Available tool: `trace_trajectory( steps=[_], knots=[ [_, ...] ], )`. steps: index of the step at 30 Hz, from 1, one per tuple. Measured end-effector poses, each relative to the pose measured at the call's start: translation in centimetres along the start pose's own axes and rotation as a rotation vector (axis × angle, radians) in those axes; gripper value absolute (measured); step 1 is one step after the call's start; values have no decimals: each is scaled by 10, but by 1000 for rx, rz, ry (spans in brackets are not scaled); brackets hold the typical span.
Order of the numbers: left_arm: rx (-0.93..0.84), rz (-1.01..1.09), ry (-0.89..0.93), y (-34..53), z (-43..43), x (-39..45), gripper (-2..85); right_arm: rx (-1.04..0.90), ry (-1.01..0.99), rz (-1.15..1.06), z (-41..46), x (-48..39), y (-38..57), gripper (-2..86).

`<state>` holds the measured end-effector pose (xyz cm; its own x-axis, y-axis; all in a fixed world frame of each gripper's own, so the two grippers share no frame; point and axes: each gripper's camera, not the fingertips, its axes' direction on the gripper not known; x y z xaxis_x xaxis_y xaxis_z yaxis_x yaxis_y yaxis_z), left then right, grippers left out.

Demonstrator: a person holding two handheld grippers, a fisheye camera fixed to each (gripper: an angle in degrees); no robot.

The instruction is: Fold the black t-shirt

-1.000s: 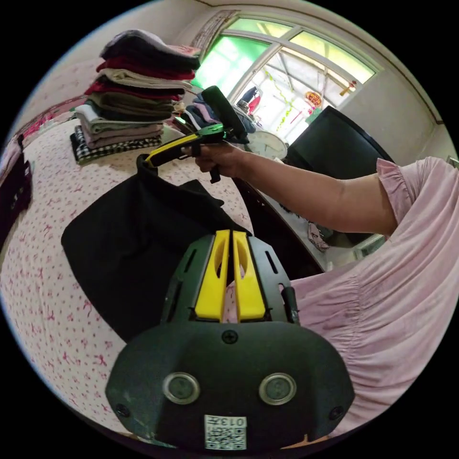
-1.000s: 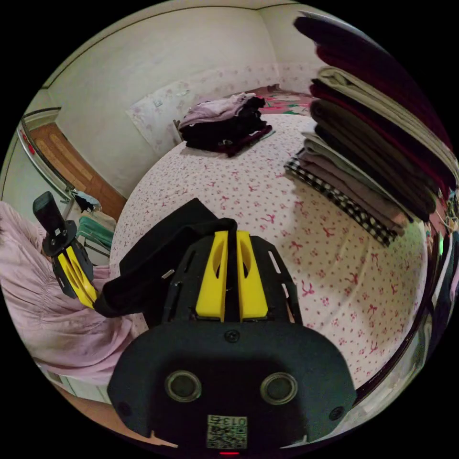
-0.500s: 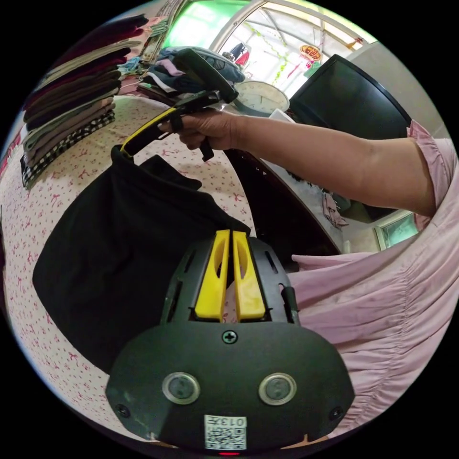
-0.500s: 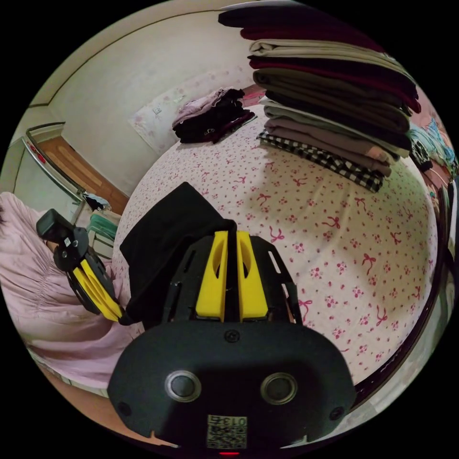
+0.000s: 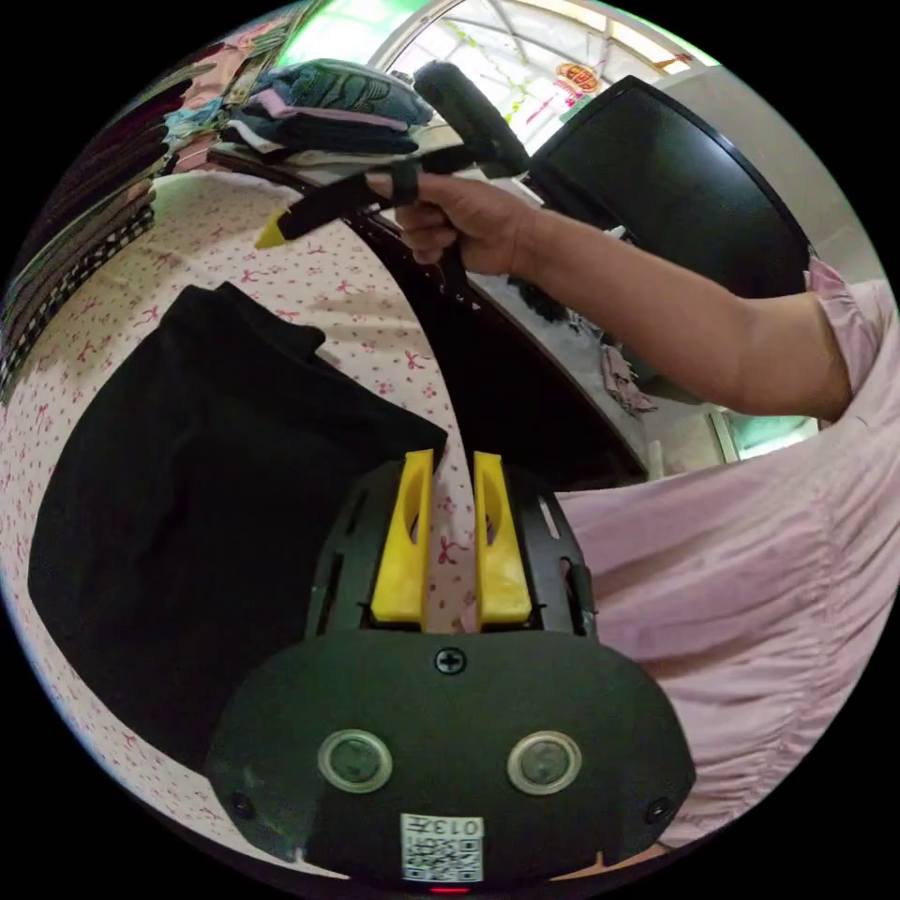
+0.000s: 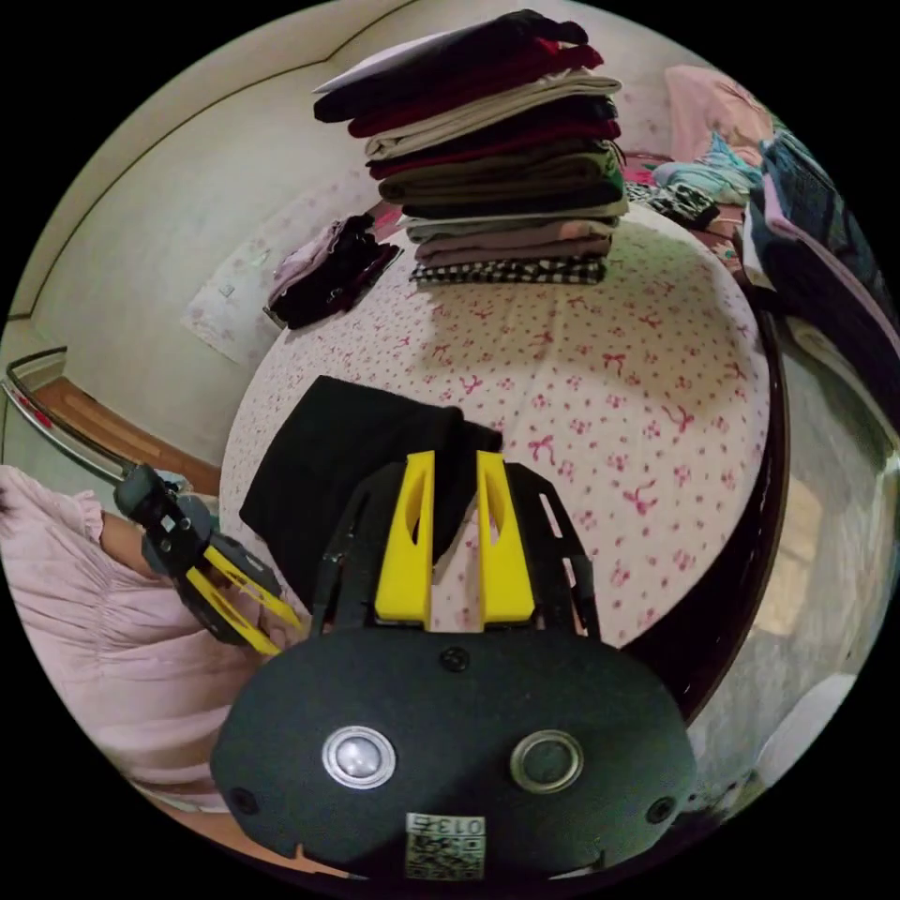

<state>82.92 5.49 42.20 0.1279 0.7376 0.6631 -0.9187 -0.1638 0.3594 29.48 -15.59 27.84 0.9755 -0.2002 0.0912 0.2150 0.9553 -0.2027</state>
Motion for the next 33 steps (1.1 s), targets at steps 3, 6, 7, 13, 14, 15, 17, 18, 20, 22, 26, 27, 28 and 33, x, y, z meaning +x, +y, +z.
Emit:
trace_trajectory(
  steps=[3, 6, 7, 13, 14, 15, 17, 18, 20, 22, 26, 27, 28, 33],
  knots=[
    [52, -88, -126, 27, -30, -9, 72, -33, -16, 41, -9, -11, 49, 82],
    [97, -268, -311, 67, -60, -33, 70, -81, -4, 81, -4, -27, 91, 91],
    [98, -305, -344, 75, -64, -38, 70, -108, 4, 89, 3, -33, 103, 91],
    [67, -483, -459, 122, -80, -64, 71, -206, 134, 28, 27, -54, 125, 36],
    [58, -493, -465, 125, -79, -66, 71, -207, 154, 16, 25, -57, 126, 33],
    [66, -502, -473, 127, -79, -65, 71, -187, 183, -7, 16, -62, 128, 28],
    [74, -509, -476, 129, -78, -64, 69, -104, 188, -2, -12, -63, 142, 24],
    [63, -509, -470, 130, -74, -65, 69, -91, 183, 11, -17, -60, 146, 23],
    [44, -511, -447, 134, -65, -70, 67, -100, 186, 28, -18, -50, 160, 24],
    [32, -525, -422, 139, -61, -74, 68, -195, 186, 53, -1, -32, 173, 33],
    [100, -548, -446, 154, -89, -72, 73, -67, 192, 95, -37, -23, 167, 62],
    [130, -560, -463, 159, -98, -74, 74, -6, 207, 96, -49, -21, 160, 65],
    [139, -566, -472, 161, -101, -75, 74, 33, 218, 91, -54, -20, 150, 69],
    [88, -584, -505, 156, -103, -101, 78, 28, 267, 65, -22, -8, 97, 83]
  ],
)
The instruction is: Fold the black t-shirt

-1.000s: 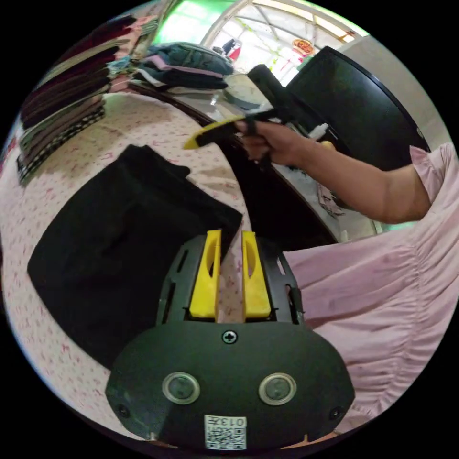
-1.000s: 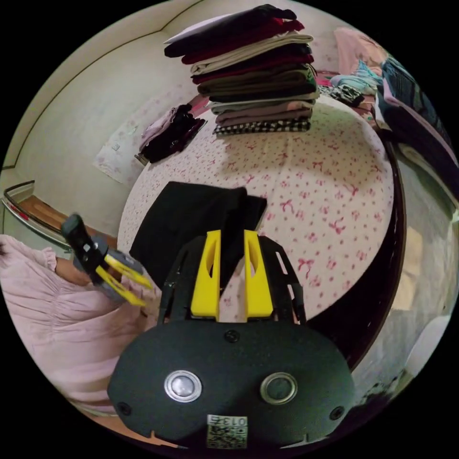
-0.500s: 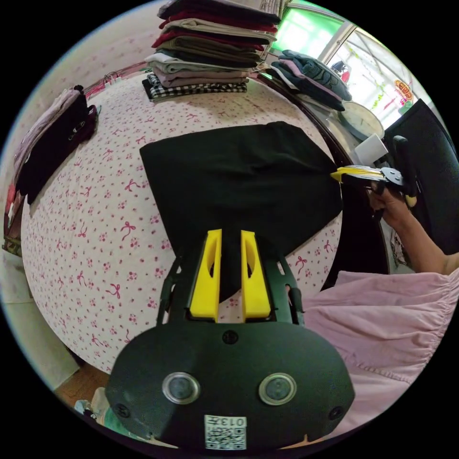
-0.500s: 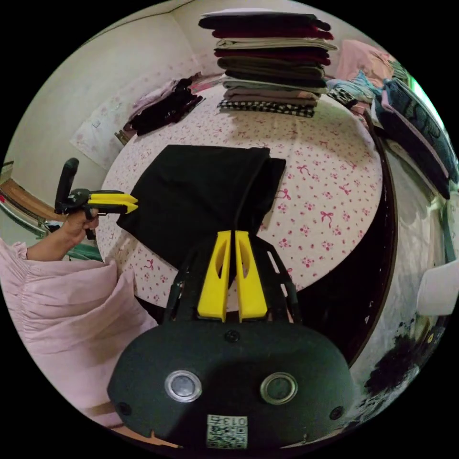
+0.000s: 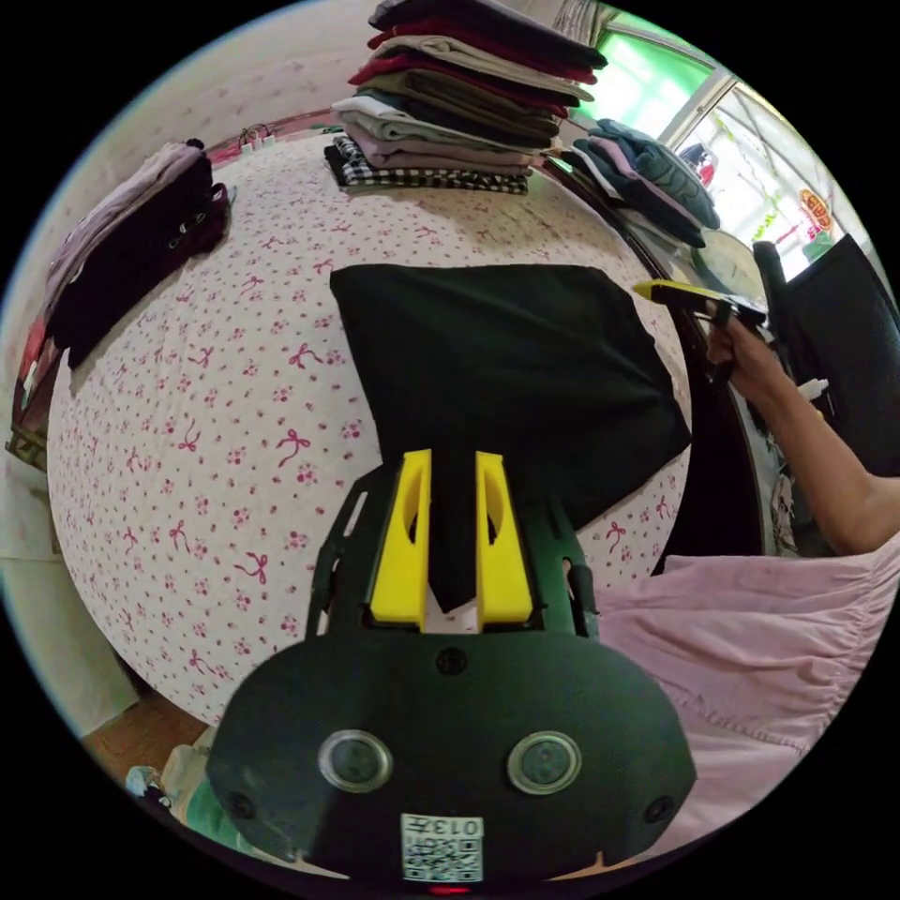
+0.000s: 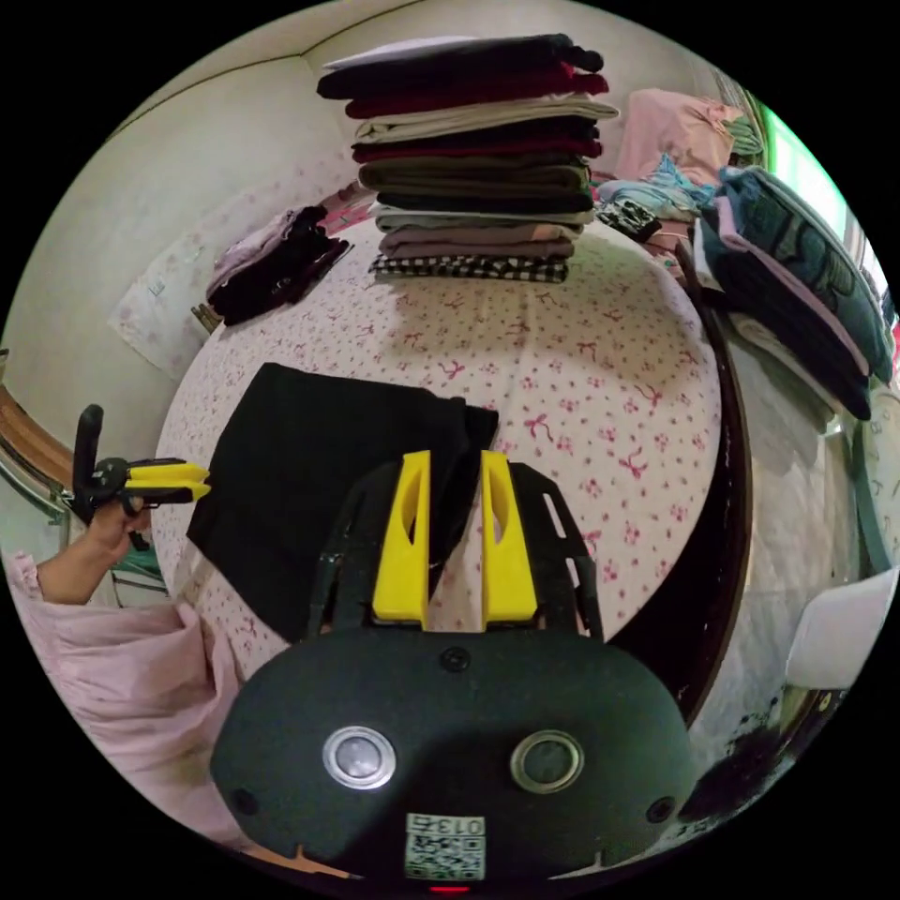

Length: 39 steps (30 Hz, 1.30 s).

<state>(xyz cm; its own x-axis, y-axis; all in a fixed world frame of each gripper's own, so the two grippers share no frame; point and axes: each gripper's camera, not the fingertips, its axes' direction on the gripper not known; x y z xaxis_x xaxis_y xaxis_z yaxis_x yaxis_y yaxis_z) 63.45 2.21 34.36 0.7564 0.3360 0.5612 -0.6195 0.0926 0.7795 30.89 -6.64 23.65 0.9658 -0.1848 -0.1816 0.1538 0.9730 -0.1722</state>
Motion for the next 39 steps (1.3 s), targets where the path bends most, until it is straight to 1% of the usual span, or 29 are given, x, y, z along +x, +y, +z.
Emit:
trace_trajectory(
  steps=[3, 6, 9, 11, 12, 14, 15, 18, 21, 23, 24, 25, 28, 30, 32, 34, 35, 36, 39],
  knots=[
    [-25, 9, -23, -2, 8, -2, 80, -47, -12, 6, 31, 2, -23, 68],
    [-9, -18, 3, 5, 6, -14, 76, -153, 11, -60, 54, 0, -32, 50],
    [23, -72, 32, 15, -4, -34, 79, -94, -8, -33, 42, 8, -28, 48],
    [45, -124, 51, 23, -9, -51, 93, -71, -67, 11, 39, 16, -23, 55],
    [50, -160, 61, 28, -10, -63, 109, -46, -94, 37, 37, 22, -19, 67],
    [42, -186, 105, 33, -6, -78, 127, 30, -112, 45, 31, 28, -17, 131],
    [25, -199, 141, 34, -1, -87, 136, 35, -128, 46, 32, 30, -19, 138],
    [-7, -195, 192, 35, 7, -96, 147, -6, -198, 5, 45, 30, -35, 157],
    [-13, -183, 170, 33, 6, -98, 141, -88, -185, -42, 67, 21, -49, 142],
    [-25, -184, 168, 31, 6, -101, 122, -91, -148, -71, 73, 12, -53, 125],
    [-37, -164, 226, 29, 6, -102, 109, -106, -118, -89, 76, 6, -56, 113],
    [-29, -170, 226, 28, 4, -101, 102, -131, -114, -110, 76, -2, -59, 101],
    [-43, -112, 133, 26, -2, -92, 104, -111, -14, -208, 75, -28, -61, 95],
    [-59, -149, 158, 29, 3, -102, 119, -101, 5, -213, 79, -32, -62, 101],
    [-27, -194, 206, 33, -1, -115, 119, -106, -73, -115, 88, -17, -68, 106],
    [-25, -212, 222, 35, -4, -121, 107, -83, -166, -54, 91, -7, -72, 92],
    [-44, -202, 221, 32, -6, -120, 95, -83, -199, -55, 91, -7, -74, 88],
    [-51, -173, 178, 29, -12, -115, 82, -108, -240, -61, 93, -11, -79, 79],
    [-19, -100, 86, 29, -34, -102, 68, -46, -207, -143, 83, -32, -82, 75]
  ],
)
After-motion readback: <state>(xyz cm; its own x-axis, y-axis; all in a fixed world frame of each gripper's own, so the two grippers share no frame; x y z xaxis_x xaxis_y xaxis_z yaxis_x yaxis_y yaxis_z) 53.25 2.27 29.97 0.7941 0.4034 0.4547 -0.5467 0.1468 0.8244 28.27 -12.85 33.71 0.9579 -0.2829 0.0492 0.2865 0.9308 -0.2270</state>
